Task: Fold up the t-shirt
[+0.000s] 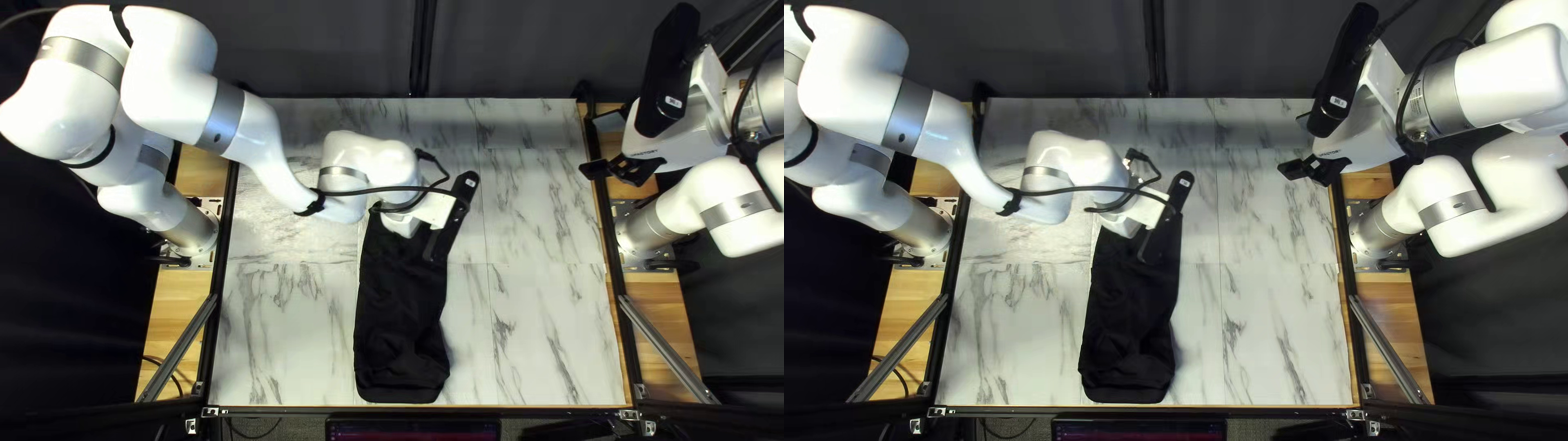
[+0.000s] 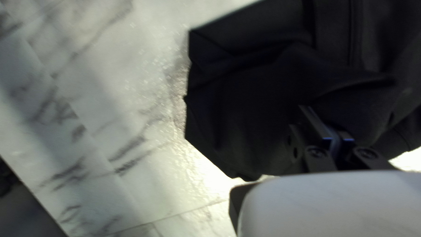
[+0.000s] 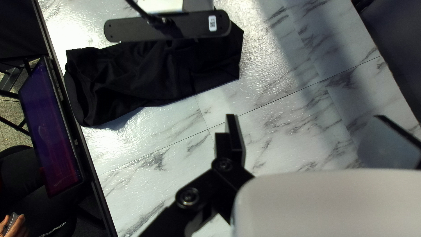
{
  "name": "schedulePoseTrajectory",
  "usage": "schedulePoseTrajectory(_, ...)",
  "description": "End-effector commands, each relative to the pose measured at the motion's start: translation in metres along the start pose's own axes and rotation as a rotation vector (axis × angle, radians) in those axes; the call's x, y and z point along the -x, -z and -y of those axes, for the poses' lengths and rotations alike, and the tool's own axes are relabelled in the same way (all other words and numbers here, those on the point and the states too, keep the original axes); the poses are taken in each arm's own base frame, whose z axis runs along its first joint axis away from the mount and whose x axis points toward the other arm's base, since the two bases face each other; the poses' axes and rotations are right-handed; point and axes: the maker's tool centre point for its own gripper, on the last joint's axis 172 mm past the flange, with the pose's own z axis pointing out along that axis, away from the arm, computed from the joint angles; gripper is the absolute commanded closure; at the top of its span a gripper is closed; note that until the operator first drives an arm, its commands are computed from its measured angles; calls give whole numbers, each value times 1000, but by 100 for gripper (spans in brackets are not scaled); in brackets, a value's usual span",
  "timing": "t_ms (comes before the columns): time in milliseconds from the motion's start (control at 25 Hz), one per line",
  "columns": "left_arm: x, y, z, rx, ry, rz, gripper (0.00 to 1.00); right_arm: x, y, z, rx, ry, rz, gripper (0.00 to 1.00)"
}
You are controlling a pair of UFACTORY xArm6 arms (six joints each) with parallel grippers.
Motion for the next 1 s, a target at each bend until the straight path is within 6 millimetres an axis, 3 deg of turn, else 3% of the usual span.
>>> schedulePoseTrajectory(40,-18,2,-7,21,-33,-28,40,0,0,0,0,0,0,0)
schedulePoseTrajectory(80,-22,2,-8,26,-41,-34,0,0,0,0,0,0,0,0)
schedulePoseTrajectory(240,-26,3,-10,28,-61,-32,0,0,0,0,0,0,0,0)
schedulePoseTrajectory(480,25,4,-12,-29,-5,3,0,0,0,0,0,0,0,0)
schedulePoseTrajectory(680,68,-16,-25,-68,66,2,0,0,0,0,0,0,0,0)
schedulePoseTrajectory(1000,75,-46,-33,-160,84,-30,0,0,0,0,0,0,0,0)
